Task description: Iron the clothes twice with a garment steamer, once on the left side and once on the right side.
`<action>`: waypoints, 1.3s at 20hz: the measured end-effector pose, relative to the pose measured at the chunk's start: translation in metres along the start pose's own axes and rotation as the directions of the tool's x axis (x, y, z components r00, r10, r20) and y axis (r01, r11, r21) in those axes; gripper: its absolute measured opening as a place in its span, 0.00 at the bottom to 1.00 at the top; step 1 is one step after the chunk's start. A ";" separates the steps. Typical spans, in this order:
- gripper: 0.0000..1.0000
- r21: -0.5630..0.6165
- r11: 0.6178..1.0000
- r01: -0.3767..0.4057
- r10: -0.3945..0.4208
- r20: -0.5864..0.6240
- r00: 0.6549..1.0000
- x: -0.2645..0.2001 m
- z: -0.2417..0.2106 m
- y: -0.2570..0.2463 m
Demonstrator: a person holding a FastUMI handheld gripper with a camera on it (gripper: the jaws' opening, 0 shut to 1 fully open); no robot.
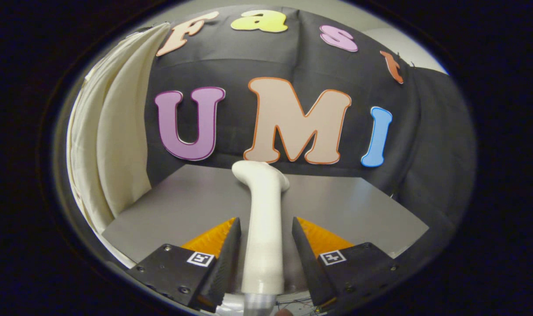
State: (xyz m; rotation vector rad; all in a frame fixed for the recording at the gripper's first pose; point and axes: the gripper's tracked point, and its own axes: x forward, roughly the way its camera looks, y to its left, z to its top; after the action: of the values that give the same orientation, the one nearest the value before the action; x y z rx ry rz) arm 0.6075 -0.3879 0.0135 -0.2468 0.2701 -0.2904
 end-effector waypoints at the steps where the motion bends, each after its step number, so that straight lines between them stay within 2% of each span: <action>1: 0.68 0.014 1.000 -0.004 0.004 0.013 1.000 0.001 0.004 0.001; 5: 0.48 -0.030 0.999 -0.017 0.016 -0.042 0.999 0.010 0.005 0.004; 7: 0.42 -0.026 1.000 -0.007 0.006 -0.048 0.999 0.009 0.005 0.003; 11: 0.36 0.071 0.997 -0.011 0.016 -0.081 0.997 0.004 0.005 0.004; 14: 0.35 0.113 0.993 -0.036 0.042 -0.050 0.998 -0.013 0.012 0.010; 16: 0.34 0.096 0.994 -0.052 0.054 -0.016 0.998 -0.029 0.017 0.014; 26: 0.34 0.182 0.971 -0.152 0.142 0.067 0.988 -0.133 0.039 0.061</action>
State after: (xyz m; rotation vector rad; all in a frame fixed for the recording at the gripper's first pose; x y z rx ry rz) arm 0.5110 -0.2819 0.0630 -0.0481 0.2051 -0.1601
